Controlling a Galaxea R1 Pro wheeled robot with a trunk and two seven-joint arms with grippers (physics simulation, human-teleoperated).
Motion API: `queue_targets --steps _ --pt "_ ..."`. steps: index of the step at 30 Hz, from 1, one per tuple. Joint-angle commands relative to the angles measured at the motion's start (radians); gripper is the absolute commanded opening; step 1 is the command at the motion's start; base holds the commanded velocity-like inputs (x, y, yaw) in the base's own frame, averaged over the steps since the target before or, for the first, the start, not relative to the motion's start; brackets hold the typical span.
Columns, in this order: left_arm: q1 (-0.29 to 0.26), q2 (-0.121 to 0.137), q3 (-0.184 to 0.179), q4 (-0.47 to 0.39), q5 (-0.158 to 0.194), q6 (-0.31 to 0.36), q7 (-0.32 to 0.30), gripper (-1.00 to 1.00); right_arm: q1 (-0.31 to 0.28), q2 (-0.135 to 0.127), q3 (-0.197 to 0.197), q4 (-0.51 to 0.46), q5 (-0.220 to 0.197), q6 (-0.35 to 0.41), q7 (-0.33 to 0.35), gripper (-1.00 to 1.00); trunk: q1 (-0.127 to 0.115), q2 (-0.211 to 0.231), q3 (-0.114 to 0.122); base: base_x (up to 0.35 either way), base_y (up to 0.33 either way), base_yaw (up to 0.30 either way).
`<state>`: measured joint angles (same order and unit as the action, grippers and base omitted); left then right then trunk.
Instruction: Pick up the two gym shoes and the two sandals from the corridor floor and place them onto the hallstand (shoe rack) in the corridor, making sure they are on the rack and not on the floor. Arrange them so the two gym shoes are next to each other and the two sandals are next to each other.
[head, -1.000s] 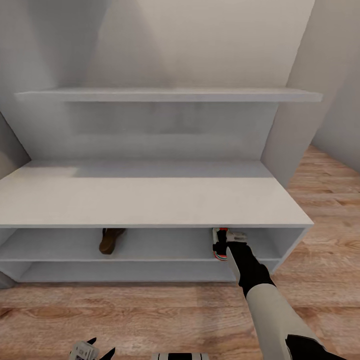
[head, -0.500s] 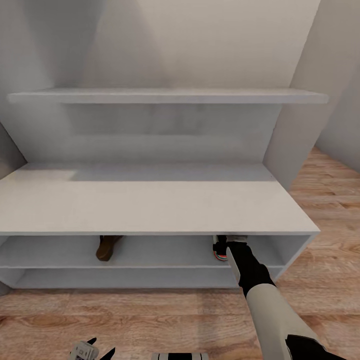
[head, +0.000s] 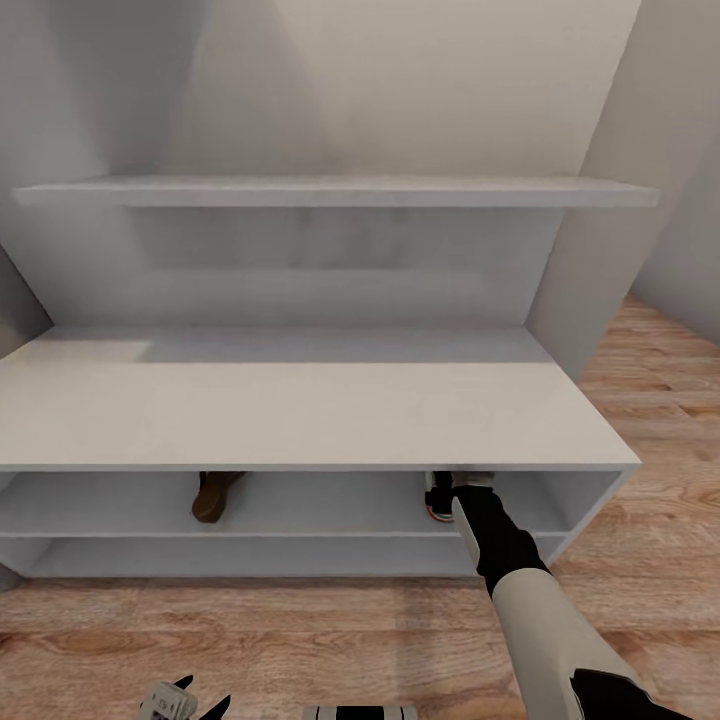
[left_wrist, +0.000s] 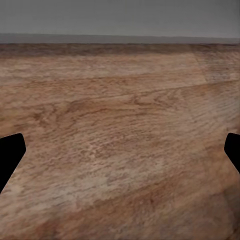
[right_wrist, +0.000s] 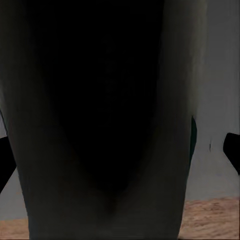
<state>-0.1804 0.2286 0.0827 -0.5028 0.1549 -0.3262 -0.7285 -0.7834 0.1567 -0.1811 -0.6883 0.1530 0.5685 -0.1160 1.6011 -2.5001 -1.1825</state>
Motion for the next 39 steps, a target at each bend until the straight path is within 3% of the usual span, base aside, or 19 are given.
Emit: queue_targets --steps 1,13,39 --pt "-0.001 0.000 0.002 0.001 0.006 0.001 -0.007 1.00 0.000 0.001 -0.004 -0.001 0.011 0.005 0.003 1.00 0.000 0.000 -0.001 0.000 0.000 0.000" --pt "-0.001 0.000 0.001 0.001 0.006 0.001 -0.007 1.00 0.000 0.000 -0.004 -0.001 0.011 0.006 0.004 1.00 0.000 0.000 -0.001 -0.063 0.000 0.000" --pt "-0.001 -0.001 0.002 0.001 0.006 0.001 -0.006 1.00 0.000 0.000 -0.004 0.007 0.011 0.005 0.003 1.00 0.000 0.000 -0.001 -0.326 0.000 0.000"
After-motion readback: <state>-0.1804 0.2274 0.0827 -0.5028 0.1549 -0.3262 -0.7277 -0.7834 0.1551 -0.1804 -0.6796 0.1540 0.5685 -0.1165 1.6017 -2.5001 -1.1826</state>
